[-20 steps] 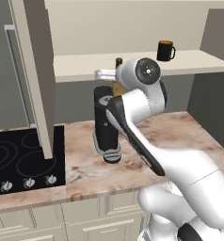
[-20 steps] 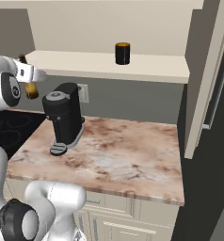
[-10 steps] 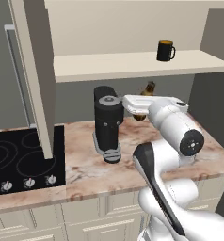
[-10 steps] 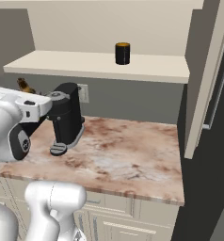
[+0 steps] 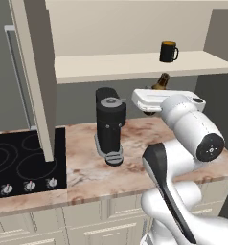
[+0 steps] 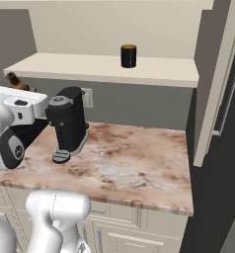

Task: Open the cabinet directly in front. Then move the beer and the mug to the dining counter with the jar on it.

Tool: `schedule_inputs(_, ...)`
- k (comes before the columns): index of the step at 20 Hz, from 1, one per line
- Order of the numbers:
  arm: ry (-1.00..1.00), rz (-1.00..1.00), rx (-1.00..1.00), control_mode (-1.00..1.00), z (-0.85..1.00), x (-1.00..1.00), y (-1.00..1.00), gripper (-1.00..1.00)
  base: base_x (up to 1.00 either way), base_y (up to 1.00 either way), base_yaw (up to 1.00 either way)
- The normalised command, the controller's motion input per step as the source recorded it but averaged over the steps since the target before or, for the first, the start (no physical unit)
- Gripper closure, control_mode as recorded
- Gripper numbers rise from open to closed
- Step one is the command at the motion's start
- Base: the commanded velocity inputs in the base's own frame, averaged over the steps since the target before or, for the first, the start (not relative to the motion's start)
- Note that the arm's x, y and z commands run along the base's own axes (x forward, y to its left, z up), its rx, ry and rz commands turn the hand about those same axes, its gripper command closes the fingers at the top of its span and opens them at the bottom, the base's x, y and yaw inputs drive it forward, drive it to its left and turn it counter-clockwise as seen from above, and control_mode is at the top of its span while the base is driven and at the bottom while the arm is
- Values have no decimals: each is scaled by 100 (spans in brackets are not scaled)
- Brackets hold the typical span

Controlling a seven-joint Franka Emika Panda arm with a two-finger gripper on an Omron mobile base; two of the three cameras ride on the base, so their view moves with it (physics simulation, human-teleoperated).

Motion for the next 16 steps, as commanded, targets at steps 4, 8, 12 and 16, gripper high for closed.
schedule_inputs(4, 0, 0, 0, -100, 0, 0, 0, 100, 0, 0, 0)
schedule_inputs(8, 0, 0, 0, -100, 0, 0, 0, 100, 0, 0, 0)
schedule_inputs(12, 0, 0, 0, -100, 0, 0, 0, 100, 0, 0, 0)
schedule_inputs(16, 0, 0, 0, -100, 0, 0, 0, 100, 0, 0, 0)
